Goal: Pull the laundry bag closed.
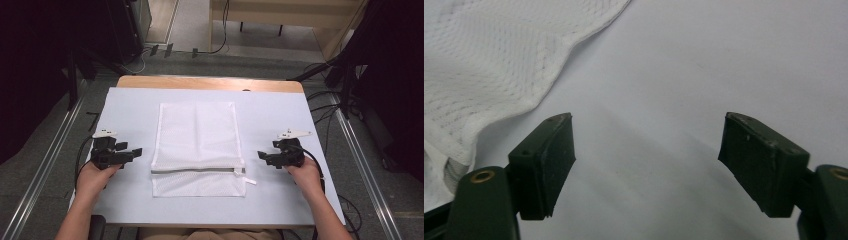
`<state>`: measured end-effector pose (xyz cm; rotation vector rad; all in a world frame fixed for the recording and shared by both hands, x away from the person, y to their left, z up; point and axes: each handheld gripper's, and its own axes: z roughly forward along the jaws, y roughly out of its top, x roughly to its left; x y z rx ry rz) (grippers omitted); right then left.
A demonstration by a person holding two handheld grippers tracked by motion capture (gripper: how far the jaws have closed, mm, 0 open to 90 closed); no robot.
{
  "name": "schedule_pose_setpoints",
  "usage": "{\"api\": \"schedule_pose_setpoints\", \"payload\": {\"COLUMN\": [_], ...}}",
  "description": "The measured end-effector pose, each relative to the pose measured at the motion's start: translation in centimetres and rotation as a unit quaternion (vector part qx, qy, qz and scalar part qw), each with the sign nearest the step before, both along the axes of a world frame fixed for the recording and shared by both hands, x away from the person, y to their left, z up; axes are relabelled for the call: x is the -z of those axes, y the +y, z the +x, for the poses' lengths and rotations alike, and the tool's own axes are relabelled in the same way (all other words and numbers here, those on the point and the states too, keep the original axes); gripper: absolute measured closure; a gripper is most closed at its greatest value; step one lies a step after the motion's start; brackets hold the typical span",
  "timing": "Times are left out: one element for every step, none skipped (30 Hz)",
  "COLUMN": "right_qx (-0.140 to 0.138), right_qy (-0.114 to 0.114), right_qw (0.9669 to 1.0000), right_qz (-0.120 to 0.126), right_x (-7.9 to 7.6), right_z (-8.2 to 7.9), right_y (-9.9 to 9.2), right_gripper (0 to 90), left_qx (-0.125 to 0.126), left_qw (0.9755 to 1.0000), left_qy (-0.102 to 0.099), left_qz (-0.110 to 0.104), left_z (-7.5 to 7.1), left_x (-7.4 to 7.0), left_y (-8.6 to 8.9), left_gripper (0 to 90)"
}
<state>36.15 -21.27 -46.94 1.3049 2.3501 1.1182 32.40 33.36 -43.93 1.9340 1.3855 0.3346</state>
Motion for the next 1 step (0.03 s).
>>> {"api": "schedule_pose_setpoints", "payload": {"right_qx": [0.002], "right_qy": [0.001], "right_qw": [1.0], "right_qz": [-0.002], "right_x": [0.02], "right_z": [0.03], "right_y": [-0.09], "right_gripper": [22.4], "left_qx": [-0.002], "left_qw": [1.0], "left_qy": [-0.001], "left_qz": [0.004], "left_z": [0.07], "left_x": [0.11], "left_y": [-0.05], "left_gripper": [26.7]}}
